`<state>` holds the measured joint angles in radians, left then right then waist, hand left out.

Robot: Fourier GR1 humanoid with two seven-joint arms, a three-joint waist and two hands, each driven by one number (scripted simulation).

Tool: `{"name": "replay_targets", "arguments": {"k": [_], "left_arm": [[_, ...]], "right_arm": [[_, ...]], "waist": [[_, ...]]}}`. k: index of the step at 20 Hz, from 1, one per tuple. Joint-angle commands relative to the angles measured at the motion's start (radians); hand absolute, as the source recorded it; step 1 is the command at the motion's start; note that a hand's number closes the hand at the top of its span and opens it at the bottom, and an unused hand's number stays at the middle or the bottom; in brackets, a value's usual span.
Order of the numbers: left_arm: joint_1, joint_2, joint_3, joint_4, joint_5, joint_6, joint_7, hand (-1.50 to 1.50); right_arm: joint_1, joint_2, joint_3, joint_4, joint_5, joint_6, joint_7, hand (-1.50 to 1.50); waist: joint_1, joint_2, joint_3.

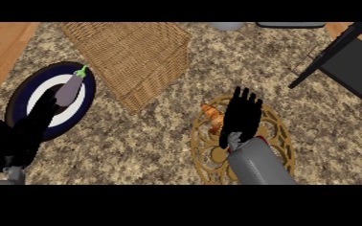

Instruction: Pick the croissant from the placemat and place it in the tiered shelf

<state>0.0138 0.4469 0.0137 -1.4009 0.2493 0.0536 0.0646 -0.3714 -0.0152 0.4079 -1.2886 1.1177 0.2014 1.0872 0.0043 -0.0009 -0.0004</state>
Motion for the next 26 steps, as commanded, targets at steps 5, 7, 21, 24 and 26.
{"name": "replay_targets", "arguments": {"k": [5, 7, 21, 24, 26], "left_arm": [[-0.042, -0.055, 0.003, 0.039, -0.053, 0.022, 0.007, 0.0], [0.0, -0.026, 0.029, 0.041, -0.041, -0.037, -0.034, 0.0], [0.0, -0.031, 0.085, -0.038, -0.04, -0.08, 0.054, 0.0], [0.014, -0.039, 0.1, -0.007, -0.052, -0.069, 0.025, 0.0], [0.01, -0.043, 0.087, -0.009, -0.073, -0.049, 0.028, 0.0]], "right_arm": [[0.046, 0.015, 0.052, 0.038, -0.021, -0.044, 0.126, 1.5], [-0.001, 0.015, -0.059, 0.099, -0.026, -0.076, 0.042, 1.5], [0.035, 0.009, 0.039, -0.085, 0.154, 0.02, 0.035, 1.5], [0.053, -0.127, -0.112, -0.119, 0.06, -0.059, -0.145, 1.5], [0.106, -0.226, -0.201, -0.164, -0.016, -0.12, -0.262, 1.5]], "waist": [[0.0, 0.001, 0.0], [0.002, 0.002, 0.0], [-0.003, -0.001, 0.0], [-0.006, 0.0, 0.001], [-0.016, -0.001, 0.001]]}}
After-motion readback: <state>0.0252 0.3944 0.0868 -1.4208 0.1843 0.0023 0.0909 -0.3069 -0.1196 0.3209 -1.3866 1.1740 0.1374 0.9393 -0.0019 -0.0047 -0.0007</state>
